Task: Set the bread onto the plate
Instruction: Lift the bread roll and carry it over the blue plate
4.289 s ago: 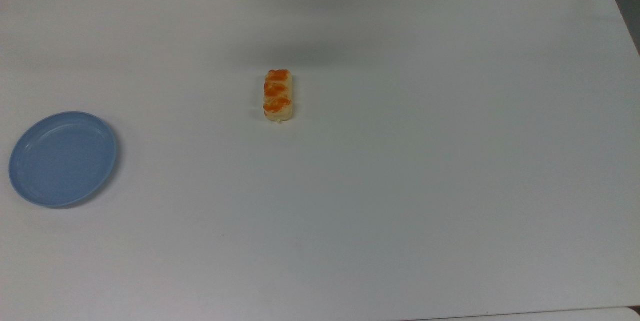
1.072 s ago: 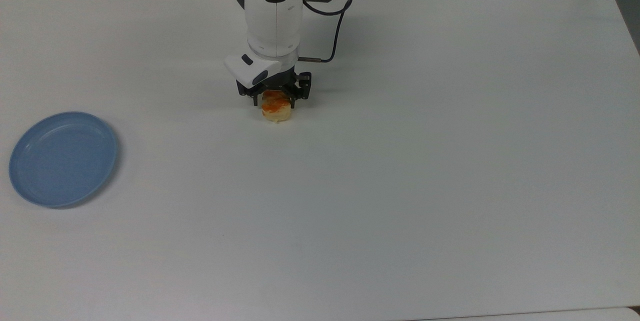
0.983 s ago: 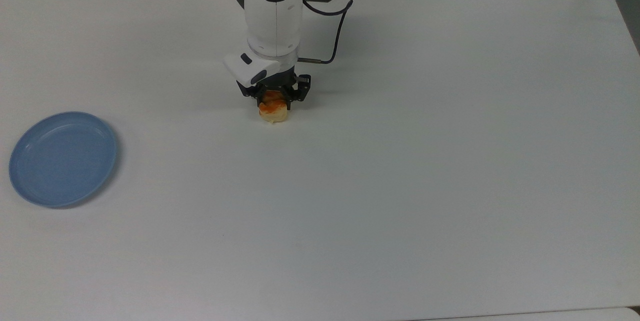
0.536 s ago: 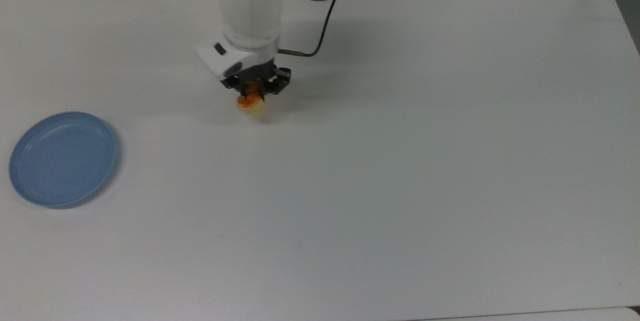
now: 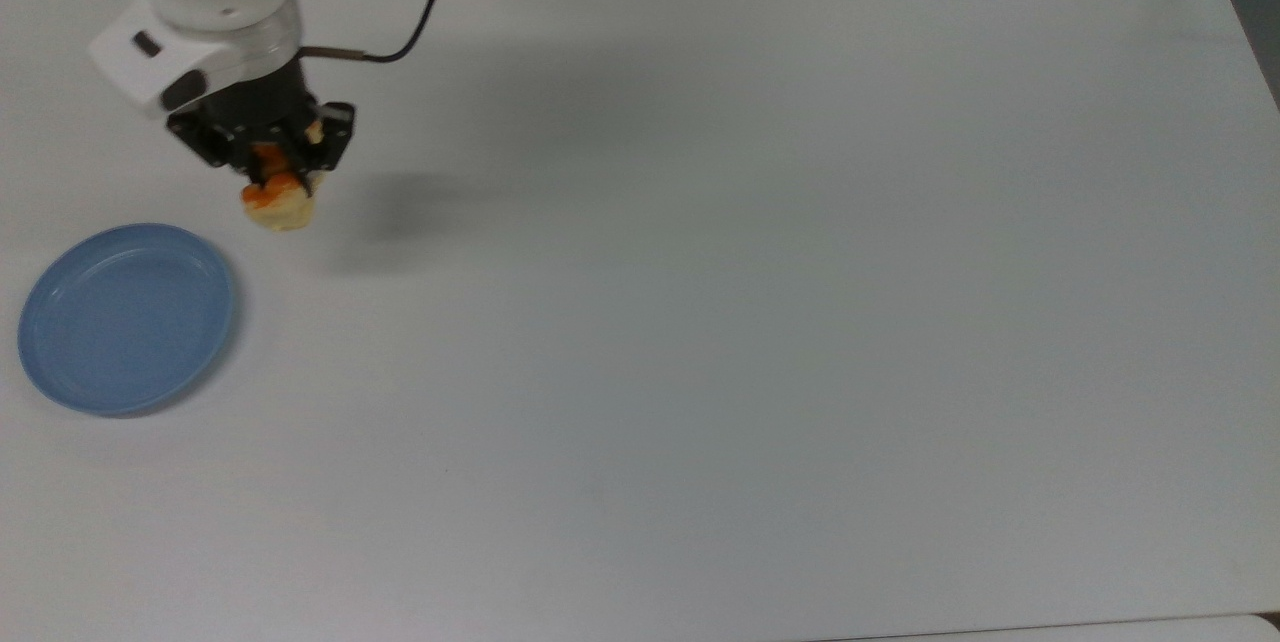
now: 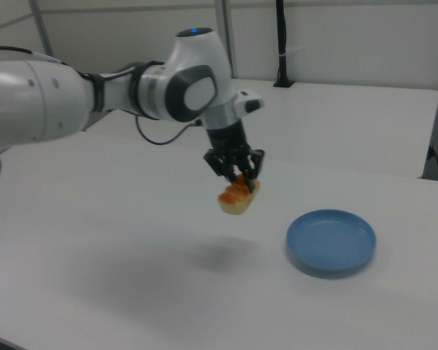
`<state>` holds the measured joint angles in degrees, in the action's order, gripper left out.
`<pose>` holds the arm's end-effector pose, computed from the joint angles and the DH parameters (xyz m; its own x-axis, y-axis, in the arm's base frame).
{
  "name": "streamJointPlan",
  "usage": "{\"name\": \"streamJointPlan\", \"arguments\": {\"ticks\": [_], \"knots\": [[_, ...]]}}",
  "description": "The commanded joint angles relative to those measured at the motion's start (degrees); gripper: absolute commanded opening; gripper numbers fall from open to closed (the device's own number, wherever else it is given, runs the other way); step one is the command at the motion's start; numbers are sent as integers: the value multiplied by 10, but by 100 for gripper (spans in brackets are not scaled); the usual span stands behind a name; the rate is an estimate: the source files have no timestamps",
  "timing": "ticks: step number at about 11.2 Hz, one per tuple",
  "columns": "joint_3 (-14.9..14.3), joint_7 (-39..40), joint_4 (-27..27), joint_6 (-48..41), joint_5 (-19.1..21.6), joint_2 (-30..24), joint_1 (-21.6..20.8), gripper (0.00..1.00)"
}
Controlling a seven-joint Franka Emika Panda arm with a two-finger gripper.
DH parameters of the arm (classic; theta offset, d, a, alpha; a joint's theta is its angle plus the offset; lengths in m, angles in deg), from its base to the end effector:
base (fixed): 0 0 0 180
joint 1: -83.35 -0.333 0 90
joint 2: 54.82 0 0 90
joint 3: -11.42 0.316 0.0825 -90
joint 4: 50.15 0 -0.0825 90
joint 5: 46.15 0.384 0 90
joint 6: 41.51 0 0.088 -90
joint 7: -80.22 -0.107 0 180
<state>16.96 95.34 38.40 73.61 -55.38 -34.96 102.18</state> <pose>0.6530 -0.1725 0.4646 0.9928 0.0895 0.0800 0.0772 -0.9863 0.1457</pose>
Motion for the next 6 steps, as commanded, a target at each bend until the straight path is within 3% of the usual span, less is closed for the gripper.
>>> {"name": "streamJointPlan", "arguments": {"ticks": [1, 4, 6], "knots": [[3, 32, -131, 17, -5, 111, 36, 35], [-3, 30, -141, 154, -6, 163, 60, 31], [-5, 28, -157, 193, -8, 198, 70, 31]]}}
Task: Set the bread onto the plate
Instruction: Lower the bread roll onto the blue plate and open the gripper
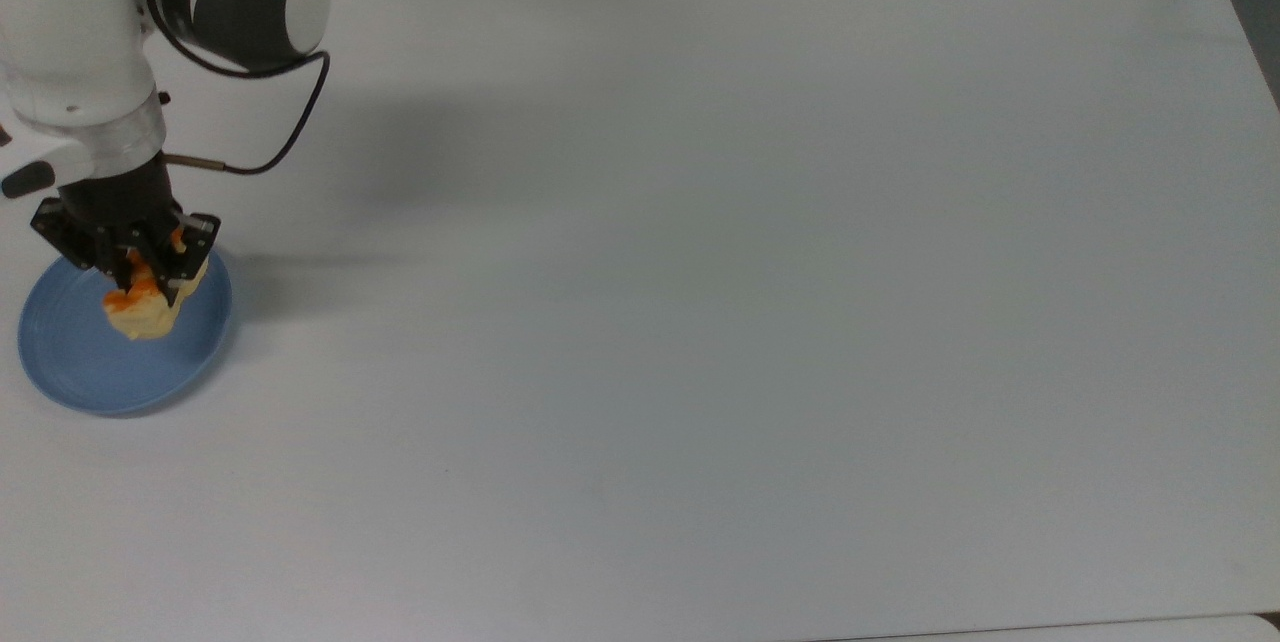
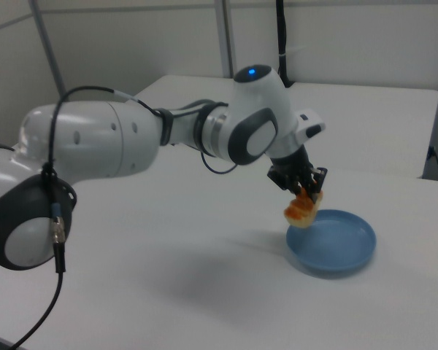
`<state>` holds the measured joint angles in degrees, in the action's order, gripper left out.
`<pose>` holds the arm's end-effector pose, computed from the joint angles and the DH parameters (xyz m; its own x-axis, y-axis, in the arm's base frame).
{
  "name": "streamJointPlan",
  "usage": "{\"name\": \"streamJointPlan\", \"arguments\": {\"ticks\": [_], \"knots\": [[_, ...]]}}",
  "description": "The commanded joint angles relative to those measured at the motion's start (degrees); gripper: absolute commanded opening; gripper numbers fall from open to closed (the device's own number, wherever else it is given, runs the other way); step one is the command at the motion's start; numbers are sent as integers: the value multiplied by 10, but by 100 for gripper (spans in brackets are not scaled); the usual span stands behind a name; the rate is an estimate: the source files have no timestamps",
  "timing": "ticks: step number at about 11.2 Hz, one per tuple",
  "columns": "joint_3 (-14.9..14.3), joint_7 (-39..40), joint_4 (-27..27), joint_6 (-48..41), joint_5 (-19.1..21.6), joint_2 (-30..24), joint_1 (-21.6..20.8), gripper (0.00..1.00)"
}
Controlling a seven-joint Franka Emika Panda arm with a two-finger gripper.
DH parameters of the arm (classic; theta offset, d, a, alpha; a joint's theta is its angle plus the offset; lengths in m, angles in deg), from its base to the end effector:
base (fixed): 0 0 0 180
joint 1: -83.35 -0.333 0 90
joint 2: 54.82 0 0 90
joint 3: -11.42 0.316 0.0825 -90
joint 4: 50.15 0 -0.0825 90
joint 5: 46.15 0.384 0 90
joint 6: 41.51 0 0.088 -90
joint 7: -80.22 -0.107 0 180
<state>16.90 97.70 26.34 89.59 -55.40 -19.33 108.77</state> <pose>0.7030 -0.2774 0.4045 0.9580 0.0423 0.2836 -0.0123 -0.9821 0.1881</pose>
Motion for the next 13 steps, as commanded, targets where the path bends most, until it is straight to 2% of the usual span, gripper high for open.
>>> {"name": "streamJointPlan", "arguments": {"ticks": [1, 5, 6, 7, 8, 9, 13], "knots": [[-5, 7, -38, 38, -8, 56, 8, 31], [-27, 34, -31, 42, -15, 66, 11, 31], [-29, 34, -30, 43, -15, 69, 11, 37], [-29, 33, -29, 43, -15, 68, 12, 87], [-29, 34, -28, 43, -21, 68, 11, 100], [-29, 33, -27, 43, -32, 68, 11, 100], [-29, 30, -20, 55, -34, 67, 12, 100]]}}
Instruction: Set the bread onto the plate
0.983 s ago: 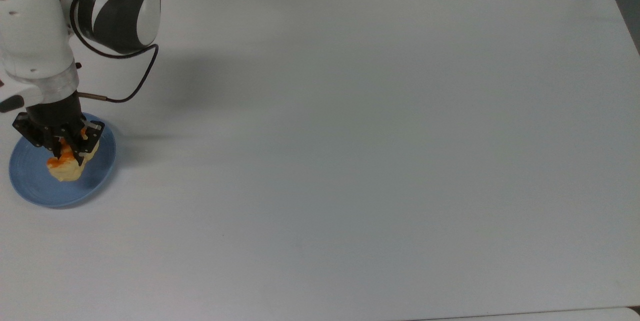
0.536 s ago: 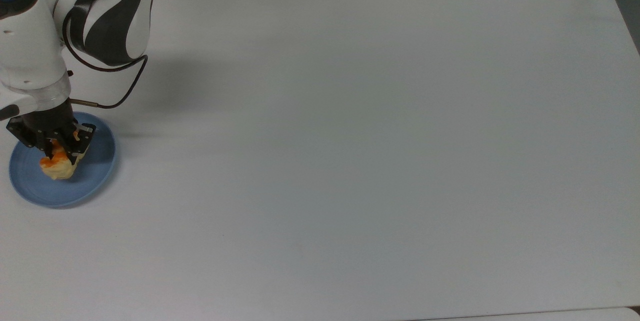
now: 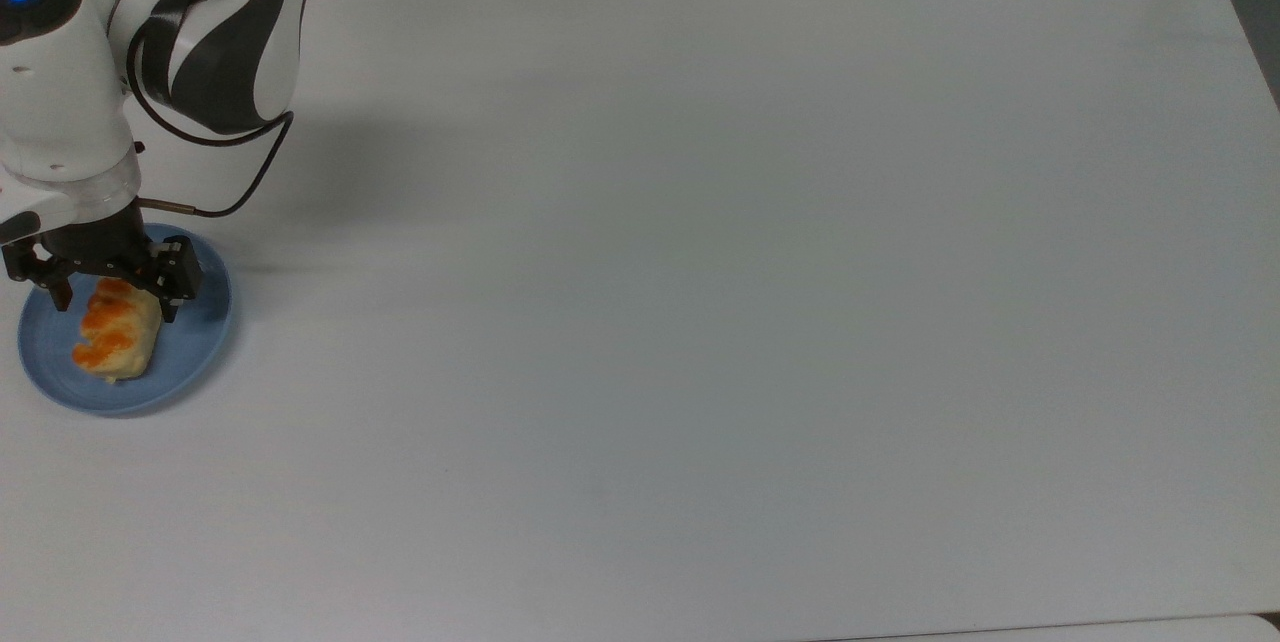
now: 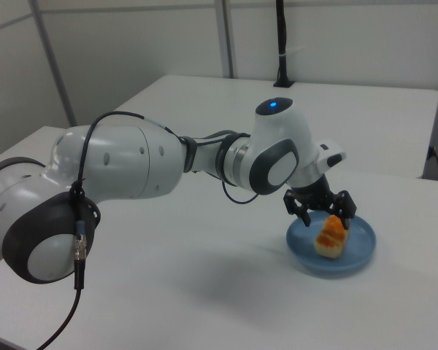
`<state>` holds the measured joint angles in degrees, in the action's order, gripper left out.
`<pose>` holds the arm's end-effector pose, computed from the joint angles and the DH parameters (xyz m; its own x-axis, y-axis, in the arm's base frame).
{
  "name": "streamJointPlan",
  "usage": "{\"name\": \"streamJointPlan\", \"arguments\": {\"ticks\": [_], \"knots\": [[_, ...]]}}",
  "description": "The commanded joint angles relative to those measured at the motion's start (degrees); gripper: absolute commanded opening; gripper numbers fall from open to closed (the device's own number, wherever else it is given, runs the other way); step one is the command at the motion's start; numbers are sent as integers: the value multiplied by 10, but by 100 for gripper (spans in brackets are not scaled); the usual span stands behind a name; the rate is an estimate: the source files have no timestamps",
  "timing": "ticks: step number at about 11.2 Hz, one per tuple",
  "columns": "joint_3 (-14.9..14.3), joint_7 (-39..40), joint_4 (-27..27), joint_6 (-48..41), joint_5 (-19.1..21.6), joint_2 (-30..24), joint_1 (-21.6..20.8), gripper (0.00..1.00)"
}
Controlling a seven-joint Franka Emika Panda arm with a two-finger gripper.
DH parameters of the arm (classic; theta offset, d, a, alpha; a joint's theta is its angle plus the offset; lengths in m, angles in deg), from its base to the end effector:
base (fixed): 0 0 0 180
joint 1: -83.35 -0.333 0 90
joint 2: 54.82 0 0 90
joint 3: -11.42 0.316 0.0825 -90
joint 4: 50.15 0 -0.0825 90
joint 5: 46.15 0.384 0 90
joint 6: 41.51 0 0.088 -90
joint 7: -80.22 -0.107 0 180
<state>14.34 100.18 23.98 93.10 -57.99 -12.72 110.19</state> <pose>0.6996 -0.3250 0.3433 0.9694 0.0628 0.2374 0.0024 -0.9692 0.2464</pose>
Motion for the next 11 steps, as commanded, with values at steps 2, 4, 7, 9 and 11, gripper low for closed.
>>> {"name": "streamJointPlan", "arguments": {"ticks": [2, 4, 7, 9, 11], "knots": [[-3, 2, 10, 15, -1, -22, 2, 100], [-2, -30, 46, 12, 6, -80, 4, 100], [4, -159, 103, -68, 8, -183, -1, 100], [6, -226, 103, -195, 14, -241, -27, 100], [2, -276, 109, -313, 61, -308, -59, 100]]}}
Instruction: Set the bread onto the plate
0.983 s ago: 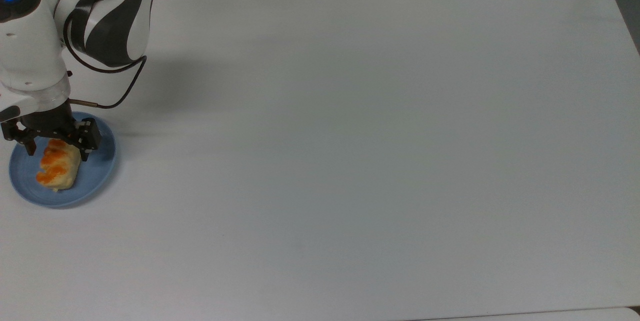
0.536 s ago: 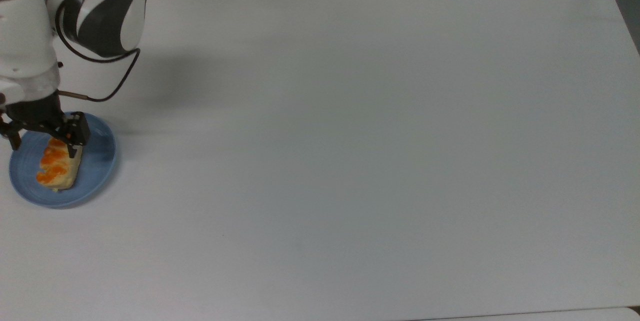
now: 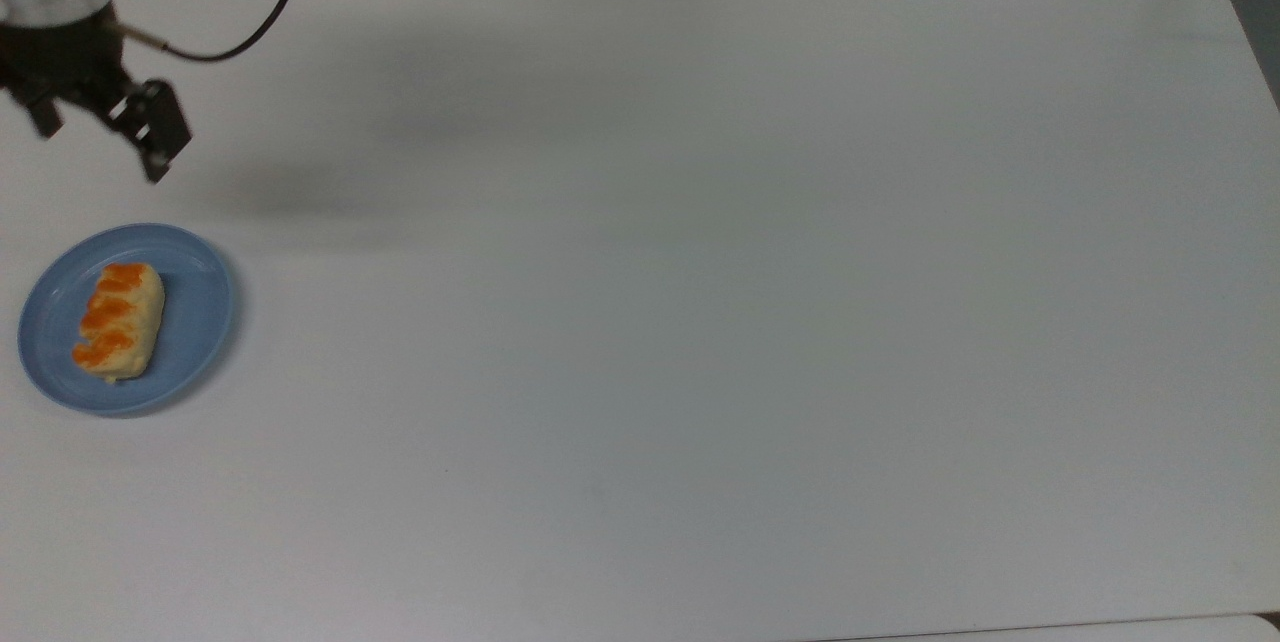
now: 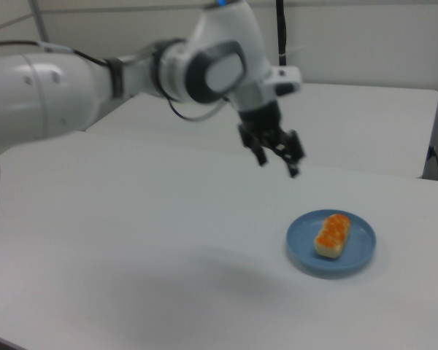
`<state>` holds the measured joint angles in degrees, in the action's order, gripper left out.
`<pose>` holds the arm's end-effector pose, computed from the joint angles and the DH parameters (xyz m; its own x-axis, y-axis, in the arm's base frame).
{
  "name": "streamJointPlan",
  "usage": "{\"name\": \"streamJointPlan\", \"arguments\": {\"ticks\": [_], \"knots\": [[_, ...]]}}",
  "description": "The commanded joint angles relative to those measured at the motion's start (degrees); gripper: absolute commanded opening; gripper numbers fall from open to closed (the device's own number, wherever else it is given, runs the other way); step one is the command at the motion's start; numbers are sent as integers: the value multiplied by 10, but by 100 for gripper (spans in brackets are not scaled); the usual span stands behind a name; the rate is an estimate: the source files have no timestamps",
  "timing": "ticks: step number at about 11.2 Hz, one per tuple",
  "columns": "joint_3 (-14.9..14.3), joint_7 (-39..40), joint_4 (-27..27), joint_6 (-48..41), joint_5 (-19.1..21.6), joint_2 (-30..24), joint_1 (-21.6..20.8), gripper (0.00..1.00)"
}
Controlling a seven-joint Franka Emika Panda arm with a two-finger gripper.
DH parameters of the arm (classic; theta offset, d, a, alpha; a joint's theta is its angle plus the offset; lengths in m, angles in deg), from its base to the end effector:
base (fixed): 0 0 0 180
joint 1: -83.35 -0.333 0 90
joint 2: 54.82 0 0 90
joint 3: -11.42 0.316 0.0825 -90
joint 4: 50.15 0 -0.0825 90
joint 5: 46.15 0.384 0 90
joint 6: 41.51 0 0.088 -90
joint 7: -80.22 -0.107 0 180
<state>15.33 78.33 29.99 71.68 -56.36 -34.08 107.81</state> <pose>0.6399 -0.2601 0.5233 0.9240 -0.3167 0.2143 -0.3504 -0.9256 0.1433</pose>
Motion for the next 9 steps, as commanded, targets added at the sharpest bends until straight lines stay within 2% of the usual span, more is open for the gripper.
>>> {"name": "streamJointPlan", "arguments": {"ticks": [1, 2, 3, 5, 6, 8, 9], "knots": [[-14, -57, 61, -154, 62, -130, -55, 100], [-21, -57, 75, -178, 65, -161, -71, 100], [-42, -57, 93, -189, 74, -190, -107, 100], [-122, -58, 120, -199, 95, -230, -214, 100], [-134, -57, 122, -200, 105, -234, -237, 100], [-118, -30, 122, -192, 107, -223, -238, 100], [-86, 6, 122, -183, 106, -213, -220, 100]]}}
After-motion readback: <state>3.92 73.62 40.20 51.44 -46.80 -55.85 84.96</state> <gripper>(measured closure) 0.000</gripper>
